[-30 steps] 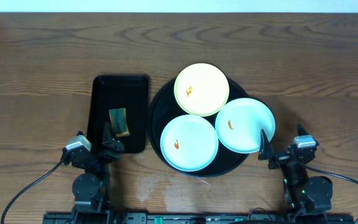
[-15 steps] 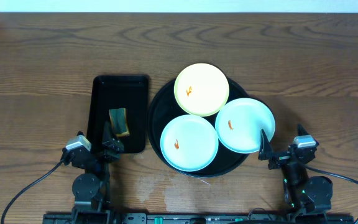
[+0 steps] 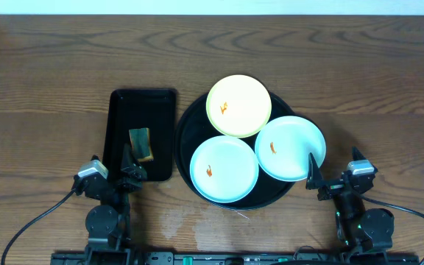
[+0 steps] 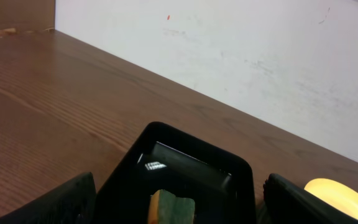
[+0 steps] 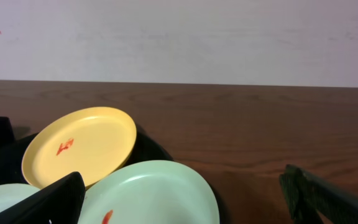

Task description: Clean dirty plates on tray and stack at the side

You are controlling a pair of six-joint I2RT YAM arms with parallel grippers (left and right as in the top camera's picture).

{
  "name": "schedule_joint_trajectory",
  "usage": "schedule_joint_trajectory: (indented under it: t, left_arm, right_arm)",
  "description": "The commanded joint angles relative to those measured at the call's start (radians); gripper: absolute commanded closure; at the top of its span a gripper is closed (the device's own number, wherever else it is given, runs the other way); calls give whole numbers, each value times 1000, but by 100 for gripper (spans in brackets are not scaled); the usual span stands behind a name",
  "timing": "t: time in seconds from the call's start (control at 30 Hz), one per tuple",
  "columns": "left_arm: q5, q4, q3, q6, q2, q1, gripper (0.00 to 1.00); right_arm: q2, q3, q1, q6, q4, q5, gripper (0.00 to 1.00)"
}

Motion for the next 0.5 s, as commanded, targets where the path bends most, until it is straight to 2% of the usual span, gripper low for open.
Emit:
schedule_joint_trajectory:
  t: [0.0, 0.47]
  left_arm:
    - [-10, -43, -15, 6, 2, 6, 13]
    - [-9, -35, -15, 2, 2, 6, 13]
  right_arm:
    - [-3, -2, -10, 6, -4, 7, 1]
    - [-3, -2, -10, 6, -4, 7, 1]
